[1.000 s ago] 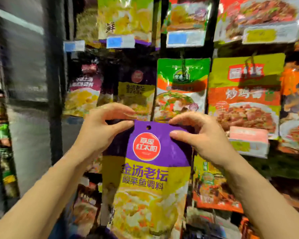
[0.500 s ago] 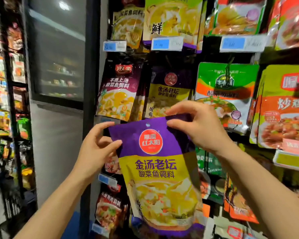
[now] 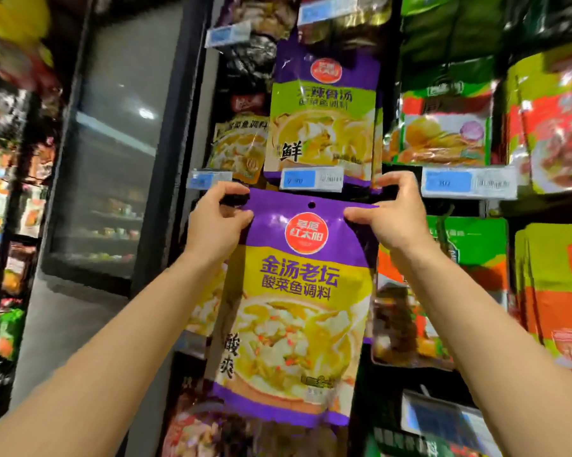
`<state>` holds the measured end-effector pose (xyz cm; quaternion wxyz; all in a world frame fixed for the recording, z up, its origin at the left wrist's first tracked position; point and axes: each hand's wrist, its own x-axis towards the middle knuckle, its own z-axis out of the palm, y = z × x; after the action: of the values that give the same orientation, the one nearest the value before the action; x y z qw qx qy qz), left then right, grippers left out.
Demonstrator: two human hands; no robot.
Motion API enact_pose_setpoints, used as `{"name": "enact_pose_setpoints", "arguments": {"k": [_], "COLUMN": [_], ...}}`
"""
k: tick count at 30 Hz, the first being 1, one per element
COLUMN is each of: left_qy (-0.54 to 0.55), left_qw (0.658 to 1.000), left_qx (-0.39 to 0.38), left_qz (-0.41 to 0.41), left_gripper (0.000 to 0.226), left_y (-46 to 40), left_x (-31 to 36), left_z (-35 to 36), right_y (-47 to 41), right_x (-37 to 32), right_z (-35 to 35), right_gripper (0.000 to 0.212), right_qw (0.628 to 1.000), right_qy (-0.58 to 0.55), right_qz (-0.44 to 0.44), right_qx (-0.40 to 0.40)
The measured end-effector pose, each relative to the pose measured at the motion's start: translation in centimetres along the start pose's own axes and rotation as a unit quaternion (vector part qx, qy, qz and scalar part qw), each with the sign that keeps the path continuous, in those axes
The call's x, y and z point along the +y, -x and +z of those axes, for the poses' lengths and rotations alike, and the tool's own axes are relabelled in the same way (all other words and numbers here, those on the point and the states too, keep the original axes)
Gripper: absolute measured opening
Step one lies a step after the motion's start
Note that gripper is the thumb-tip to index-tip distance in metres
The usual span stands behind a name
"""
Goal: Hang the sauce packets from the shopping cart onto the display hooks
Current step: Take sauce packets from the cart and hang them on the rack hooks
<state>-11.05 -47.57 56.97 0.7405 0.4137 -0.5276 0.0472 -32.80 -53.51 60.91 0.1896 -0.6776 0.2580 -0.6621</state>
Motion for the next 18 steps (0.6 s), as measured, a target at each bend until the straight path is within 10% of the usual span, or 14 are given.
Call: {"name": "enact_pose_setpoints", "arguments": {"k": [18], "left_qy": [-0.037], "left_qw": [0.997], "left_qx": [0.030], "left_qz": [-0.058], "left_gripper": [0.036], "left_y": [-4.6], "left_x": [-6.2], "left_z": [5.6], "right_y": [-5.6], "right_x": [5.3], "right_z": [2.3], "right_gripper": [0.065], "right_qw": [0.992], "right_qy": [0.120], "right_qz": [-0.040], "right_qx": [-0.006]}}
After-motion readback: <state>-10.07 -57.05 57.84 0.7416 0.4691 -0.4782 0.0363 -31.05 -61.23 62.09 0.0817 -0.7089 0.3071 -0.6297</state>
